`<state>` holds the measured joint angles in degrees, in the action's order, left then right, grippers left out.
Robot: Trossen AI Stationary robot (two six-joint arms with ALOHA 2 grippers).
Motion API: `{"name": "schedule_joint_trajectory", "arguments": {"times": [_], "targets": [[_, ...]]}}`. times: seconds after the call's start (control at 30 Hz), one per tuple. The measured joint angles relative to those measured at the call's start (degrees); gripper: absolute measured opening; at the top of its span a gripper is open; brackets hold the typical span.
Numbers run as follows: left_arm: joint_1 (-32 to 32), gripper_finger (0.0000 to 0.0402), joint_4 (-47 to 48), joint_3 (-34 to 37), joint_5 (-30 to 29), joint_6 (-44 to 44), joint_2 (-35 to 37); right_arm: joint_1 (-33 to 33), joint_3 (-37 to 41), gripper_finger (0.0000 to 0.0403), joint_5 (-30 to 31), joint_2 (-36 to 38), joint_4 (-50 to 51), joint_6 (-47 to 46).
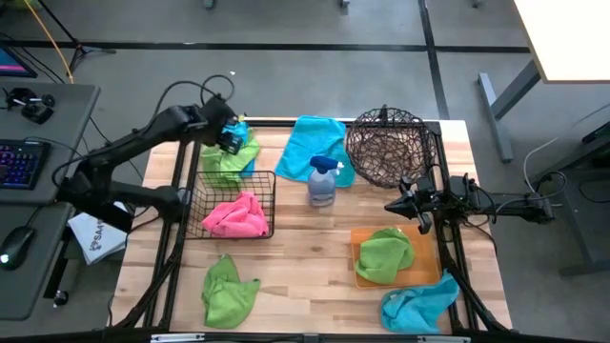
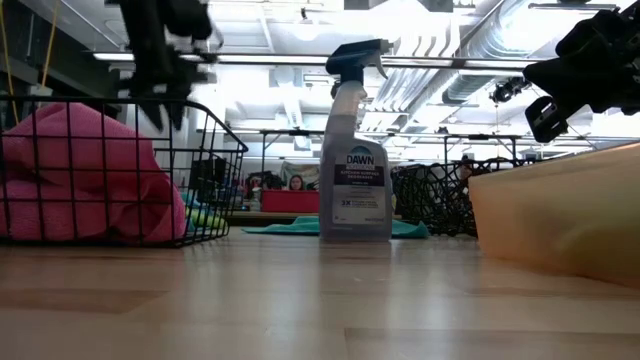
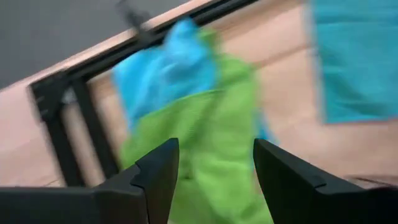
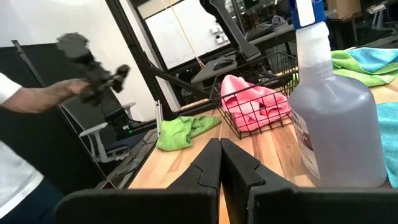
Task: Sort microfiber towel by color & place in baskets
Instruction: Put the top green microfiber cloth into the orange bin
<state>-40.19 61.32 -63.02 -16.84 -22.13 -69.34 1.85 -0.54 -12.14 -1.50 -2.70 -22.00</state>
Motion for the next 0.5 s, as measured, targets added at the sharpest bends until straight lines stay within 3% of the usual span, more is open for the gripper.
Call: {"name": "schedule_joint_trajectory", "arguments": {"times": [0.23, 0.5], "targets": [[-12.7, 0.0192, -2.5, 5.5, 3.9, 9.5, -3.3, 0.0, 0.0, 0.0000, 0.0, 0.0, 0.0, 0.0], [-13.7, 0.0192, -0.6, 6.1, 6.0, 13.0, -7.7, 0.0, 0.0, 0.0000, 0.0, 0.0, 0.0, 0.0]]}}
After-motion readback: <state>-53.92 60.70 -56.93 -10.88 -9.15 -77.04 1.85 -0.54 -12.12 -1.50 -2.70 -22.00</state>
